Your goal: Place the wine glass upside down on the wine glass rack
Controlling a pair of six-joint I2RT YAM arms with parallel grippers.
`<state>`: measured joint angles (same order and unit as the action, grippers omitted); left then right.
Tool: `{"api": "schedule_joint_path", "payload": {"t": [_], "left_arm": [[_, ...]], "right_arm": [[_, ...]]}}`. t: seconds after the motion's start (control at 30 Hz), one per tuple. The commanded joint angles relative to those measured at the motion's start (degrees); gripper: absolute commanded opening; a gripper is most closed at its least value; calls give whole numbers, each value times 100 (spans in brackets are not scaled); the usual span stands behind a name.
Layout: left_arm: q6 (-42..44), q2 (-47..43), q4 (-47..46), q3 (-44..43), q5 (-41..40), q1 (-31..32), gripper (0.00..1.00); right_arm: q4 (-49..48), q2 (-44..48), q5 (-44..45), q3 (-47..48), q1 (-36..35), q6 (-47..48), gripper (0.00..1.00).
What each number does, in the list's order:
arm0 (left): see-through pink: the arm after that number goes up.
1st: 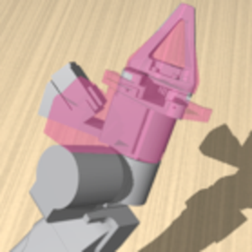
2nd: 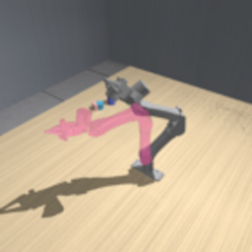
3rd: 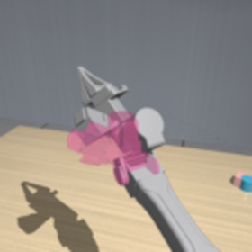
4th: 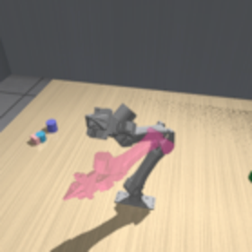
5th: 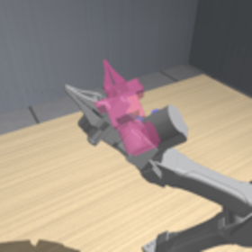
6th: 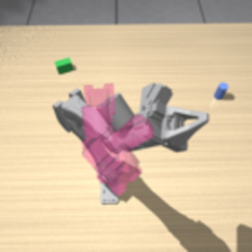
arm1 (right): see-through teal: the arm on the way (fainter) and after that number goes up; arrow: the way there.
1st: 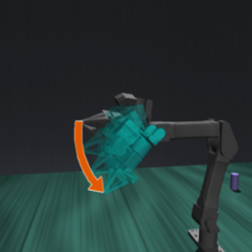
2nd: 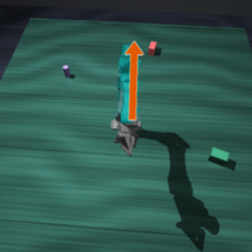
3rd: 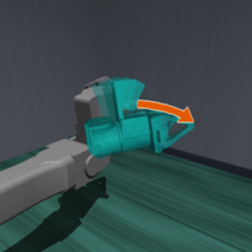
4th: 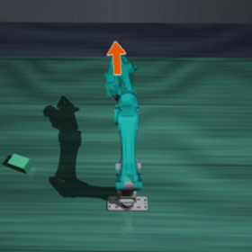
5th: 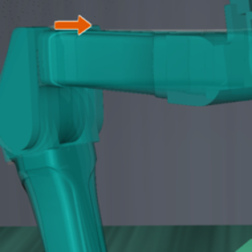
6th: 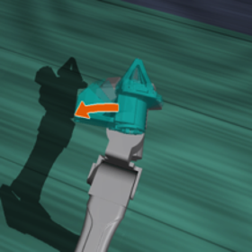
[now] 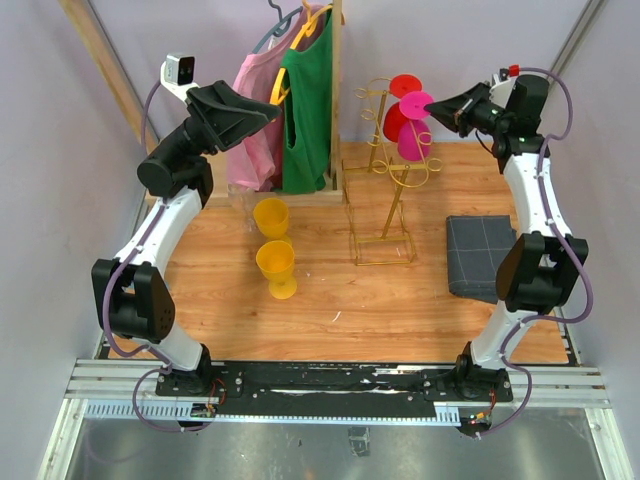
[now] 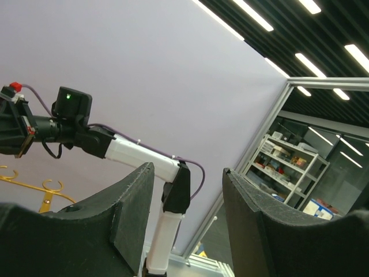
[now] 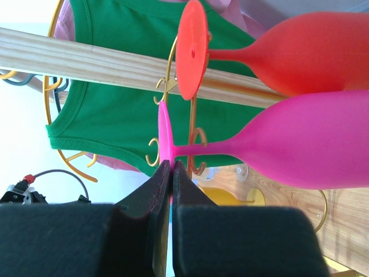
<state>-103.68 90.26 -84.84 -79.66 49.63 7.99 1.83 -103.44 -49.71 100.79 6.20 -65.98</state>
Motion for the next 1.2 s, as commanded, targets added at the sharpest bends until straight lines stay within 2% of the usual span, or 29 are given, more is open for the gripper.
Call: {"api": "schedule_joint_path", "payload": {"t": [0.0,0.37,0.5,0.73,1.17], "left_arm": [[107,-149,-60,-22,77,-43,55],[115,-117,-44,-19,77,-43,55],[115,-105,-41,0,101,-43,55],[84,-105,-114,62,91,-43,55],[67,-104,-173,114,96,-43,55]], "right_arm": [[-35,-52,-75,225,-109,58,1],[226,-2,-305,107,-180,338,1],[350,-19,-425,71,-180,436,6],[354,72,-452,-180,-180,506,27],[372,459,-486,-352,-167,578,30]]}}
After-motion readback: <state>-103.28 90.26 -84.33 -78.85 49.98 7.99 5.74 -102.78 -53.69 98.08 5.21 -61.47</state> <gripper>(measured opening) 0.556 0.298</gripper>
